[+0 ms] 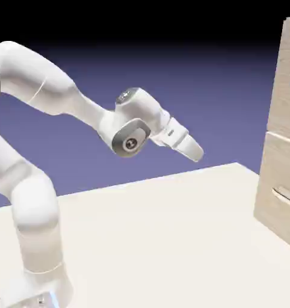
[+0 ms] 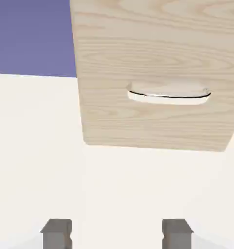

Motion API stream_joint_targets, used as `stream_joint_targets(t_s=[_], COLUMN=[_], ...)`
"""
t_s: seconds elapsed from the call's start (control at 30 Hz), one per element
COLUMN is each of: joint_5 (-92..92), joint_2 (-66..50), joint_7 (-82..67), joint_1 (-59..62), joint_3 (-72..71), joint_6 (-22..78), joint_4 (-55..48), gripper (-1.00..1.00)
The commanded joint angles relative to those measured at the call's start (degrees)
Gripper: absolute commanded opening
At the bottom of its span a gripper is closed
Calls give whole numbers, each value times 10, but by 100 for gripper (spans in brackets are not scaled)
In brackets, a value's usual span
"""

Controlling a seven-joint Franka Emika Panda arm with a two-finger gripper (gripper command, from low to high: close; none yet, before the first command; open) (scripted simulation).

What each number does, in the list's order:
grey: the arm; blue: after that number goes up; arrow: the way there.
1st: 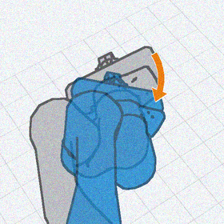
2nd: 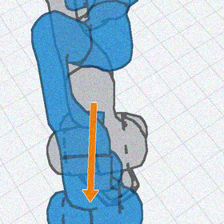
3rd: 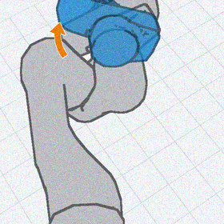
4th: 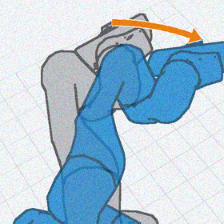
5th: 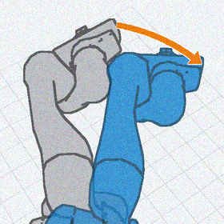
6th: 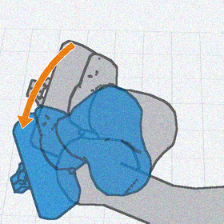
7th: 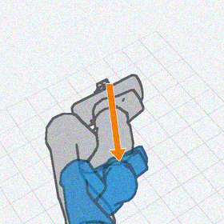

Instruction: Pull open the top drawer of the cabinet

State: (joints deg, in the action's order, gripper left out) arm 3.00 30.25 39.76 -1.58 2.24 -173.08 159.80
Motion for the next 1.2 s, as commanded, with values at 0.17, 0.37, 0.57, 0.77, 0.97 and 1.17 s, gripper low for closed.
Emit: stream_joint_targets(t_s=[0.17, 0.37, 0.57, 0.77, 0.97, 1.17], joint_5=[150, 299, 449, 598, 748, 897], joint_2=[-120, -240, -360, -480, -600, -720], joint_7=[-134, -268, -402, -536, -671, -805], joint_1=[-44, -89, -133, -177, -222, -266], joint_3=[112, 223, 335, 447, 558, 670], joint_6=[46, 92, 138, 184, 230, 276], joint_4=[-60, -120, -180, -240, -299, -359], gripper=[0, 0, 0, 0, 0, 0])
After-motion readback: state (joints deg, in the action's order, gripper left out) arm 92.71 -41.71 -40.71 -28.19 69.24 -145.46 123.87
